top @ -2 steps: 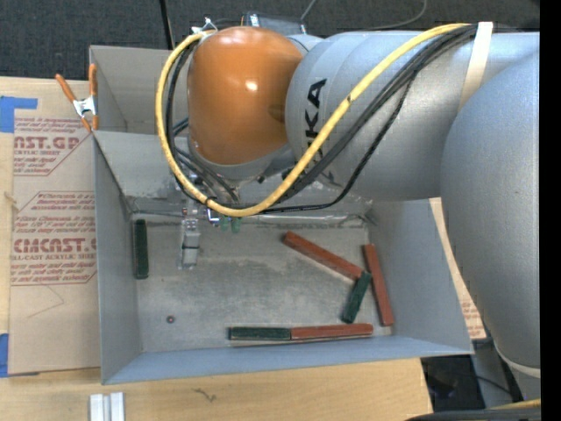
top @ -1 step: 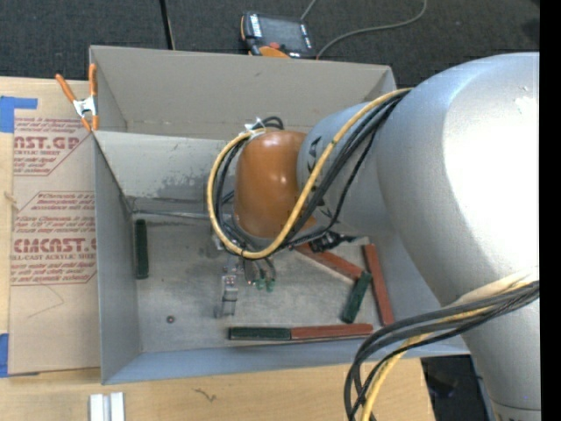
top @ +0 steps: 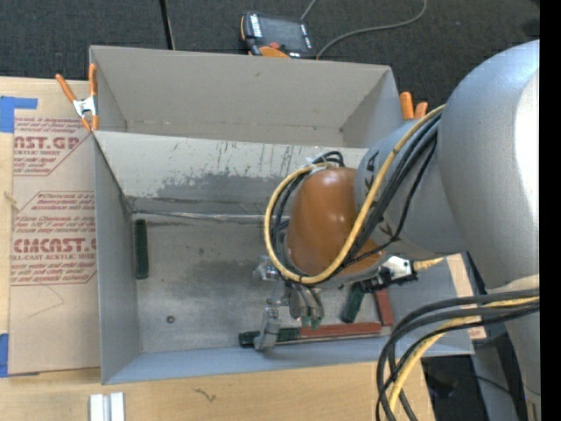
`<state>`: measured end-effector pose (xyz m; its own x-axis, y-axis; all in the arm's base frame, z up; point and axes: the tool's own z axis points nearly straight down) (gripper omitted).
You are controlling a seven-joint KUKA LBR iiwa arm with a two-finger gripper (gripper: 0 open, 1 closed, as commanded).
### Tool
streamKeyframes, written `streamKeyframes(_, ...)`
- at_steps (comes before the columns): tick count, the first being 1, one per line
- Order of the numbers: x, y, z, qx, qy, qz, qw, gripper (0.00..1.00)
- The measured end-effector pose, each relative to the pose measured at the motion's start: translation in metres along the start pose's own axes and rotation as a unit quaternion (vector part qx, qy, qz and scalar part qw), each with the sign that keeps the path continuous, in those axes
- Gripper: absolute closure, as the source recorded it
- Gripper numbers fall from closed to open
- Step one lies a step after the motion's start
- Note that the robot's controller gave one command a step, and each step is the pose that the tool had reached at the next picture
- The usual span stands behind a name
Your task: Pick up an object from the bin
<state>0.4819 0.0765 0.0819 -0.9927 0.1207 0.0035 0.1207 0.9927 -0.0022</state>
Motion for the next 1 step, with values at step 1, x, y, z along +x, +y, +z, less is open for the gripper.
streamKeyframes(1, -0.0114, -0.0611, 0.0128, 0.000, -0.0006, 0.015, 0.9999, 0.00)
